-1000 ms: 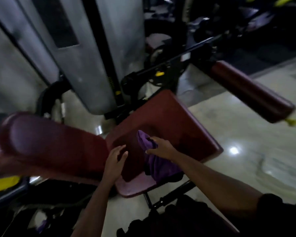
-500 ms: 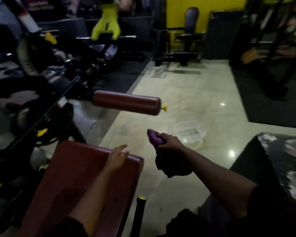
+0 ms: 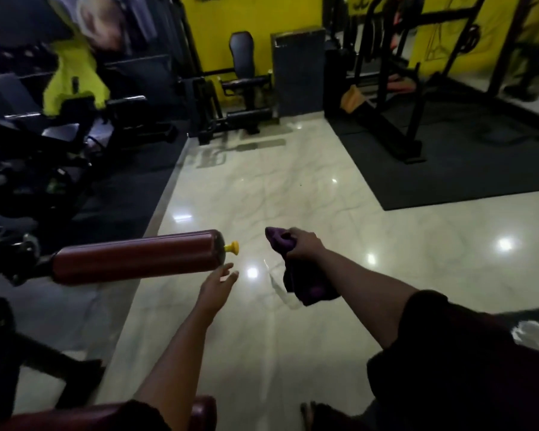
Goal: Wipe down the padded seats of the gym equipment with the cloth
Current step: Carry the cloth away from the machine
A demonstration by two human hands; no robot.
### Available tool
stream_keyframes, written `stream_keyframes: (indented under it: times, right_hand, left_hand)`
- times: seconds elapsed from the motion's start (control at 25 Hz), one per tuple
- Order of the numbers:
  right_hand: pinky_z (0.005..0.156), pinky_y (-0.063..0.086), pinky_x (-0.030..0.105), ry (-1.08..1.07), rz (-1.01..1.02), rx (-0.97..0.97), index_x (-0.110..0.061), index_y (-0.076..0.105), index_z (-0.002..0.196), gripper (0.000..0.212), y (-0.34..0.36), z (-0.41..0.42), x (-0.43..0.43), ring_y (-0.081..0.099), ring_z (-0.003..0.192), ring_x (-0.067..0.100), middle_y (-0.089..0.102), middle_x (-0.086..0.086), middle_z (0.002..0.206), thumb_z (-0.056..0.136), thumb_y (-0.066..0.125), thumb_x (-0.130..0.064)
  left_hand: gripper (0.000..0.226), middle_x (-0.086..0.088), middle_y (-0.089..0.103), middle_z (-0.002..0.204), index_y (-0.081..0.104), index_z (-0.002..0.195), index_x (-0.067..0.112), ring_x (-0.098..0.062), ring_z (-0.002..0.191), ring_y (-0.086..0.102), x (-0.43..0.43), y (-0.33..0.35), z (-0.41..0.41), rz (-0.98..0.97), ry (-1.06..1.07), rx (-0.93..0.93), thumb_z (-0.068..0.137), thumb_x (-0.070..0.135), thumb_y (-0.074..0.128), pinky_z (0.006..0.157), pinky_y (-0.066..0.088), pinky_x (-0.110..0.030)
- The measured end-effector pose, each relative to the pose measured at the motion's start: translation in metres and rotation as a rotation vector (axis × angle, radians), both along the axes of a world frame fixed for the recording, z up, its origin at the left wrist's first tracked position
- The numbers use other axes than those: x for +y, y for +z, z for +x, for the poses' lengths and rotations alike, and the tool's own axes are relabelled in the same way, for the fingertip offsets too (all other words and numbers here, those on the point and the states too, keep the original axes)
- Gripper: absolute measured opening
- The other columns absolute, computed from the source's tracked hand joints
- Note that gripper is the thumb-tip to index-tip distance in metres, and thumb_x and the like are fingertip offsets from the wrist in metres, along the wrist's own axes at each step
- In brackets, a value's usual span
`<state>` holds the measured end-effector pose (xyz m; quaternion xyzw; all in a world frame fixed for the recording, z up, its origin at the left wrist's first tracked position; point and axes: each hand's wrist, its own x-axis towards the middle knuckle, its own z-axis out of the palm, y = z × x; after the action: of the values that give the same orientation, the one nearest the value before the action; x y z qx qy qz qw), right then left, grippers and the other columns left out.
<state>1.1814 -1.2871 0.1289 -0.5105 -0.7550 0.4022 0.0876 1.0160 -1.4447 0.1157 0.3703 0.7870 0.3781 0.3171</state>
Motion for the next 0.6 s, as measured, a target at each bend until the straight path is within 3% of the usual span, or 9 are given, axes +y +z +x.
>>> stream_keyframes:
  times: [0.12, 0.32, 0.6]
  right_hand:
    - [0.091, 0.049, 0.041, -0.028, 0.030, 0.000, -0.025, 0.044, 0.117, 0.054, -0.006, -0.008, 0.056, 0.056, 0.107, 0.033, 0.058, 0.010, 0.116, 0.069, 0.068, -0.020]
    - [0.071, 0.043, 0.032, -0.095, 0.031, 0.025, -0.014, 0.038, 0.114, 0.060, -0.027, -0.012, 0.135, 0.057, 0.098, 0.032, 0.058, 0.013, 0.107, 0.065, 0.074, -0.013]
    - [0.067, 0.042, 0.032, -0.081, 0.010, 0.000, -0.017, 0.038, 0.111, 0.057, -0.060, -0.048, 0.212, 0.059, 0.093, 0.033, 0.061, 0.014, 0.101, 0.066, 0.073, -0.016]
  left_hand:
    - [0.037, -0.009, 0.056, 0.128, 0.054, 0.129, 0.018, -0.023, 0.119, 0.052, 0.068, -0.004, -0.008, -0.024, -0.054, -0.053, 0.094, 0.030, 0.053, 0.094, 0.039, -0.030]
    - [0.035, -0.002, 0.056, 0.118, 0.054, 0.127, 0.023, -0.026, 0.118, 0.052, 0.175, -0.013, -0.024, -0.086, -0.109, -0.073, 0.094, 0.035, 0.052, 0.101, 0.041, -0.042]
    - [0.034, -0.009, 0.058, 0.124, 0.056, 0.124, 0.023, -0.029, 0.117, 0.054, 0.257, -0.042, -0.070, -0.092, -0.053, -0.099, 0.093, 0.035, 0.054, 0.098, 0.042, -0.044]
